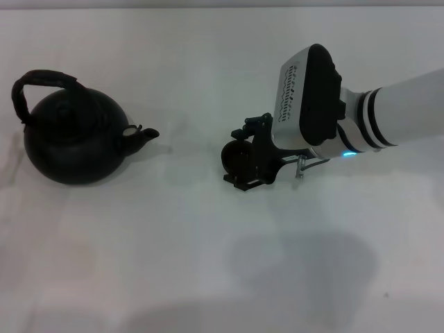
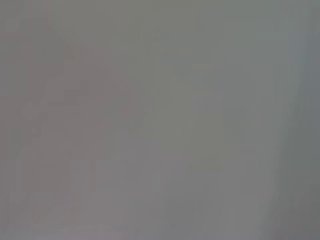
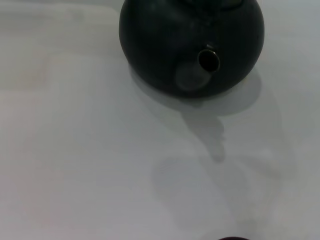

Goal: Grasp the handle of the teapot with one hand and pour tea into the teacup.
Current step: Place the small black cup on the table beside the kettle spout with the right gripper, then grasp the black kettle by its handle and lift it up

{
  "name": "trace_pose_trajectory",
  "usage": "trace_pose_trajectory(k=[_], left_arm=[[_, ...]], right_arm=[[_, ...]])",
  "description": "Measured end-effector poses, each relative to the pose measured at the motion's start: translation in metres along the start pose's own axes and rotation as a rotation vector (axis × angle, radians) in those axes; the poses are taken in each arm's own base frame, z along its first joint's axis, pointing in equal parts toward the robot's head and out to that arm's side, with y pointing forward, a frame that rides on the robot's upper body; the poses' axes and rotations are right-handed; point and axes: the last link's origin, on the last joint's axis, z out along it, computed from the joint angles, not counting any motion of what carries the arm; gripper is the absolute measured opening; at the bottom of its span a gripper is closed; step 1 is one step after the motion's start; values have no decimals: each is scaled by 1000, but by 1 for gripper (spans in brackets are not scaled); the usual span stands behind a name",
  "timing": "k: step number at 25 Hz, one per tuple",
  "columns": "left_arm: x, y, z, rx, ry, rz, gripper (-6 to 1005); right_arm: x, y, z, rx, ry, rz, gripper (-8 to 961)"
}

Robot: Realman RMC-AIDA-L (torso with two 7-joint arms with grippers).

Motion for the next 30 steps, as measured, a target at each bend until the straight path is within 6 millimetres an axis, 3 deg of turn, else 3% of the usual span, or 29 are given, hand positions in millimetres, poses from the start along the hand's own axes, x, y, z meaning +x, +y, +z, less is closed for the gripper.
trace_pose_trajectory(k=[17,24,30], left_arm=[[0,-1,1,1,-5,4,760],[-4,5,1,-36,-26,7,759],[-7,17,6,-121,-50,12,758]], right_arm=[[-17,-1,-14,-48,-78,17,849],[-30,-17,-55,27,-217,54,850],[-21,-37,-93,165,-289,93,853]])
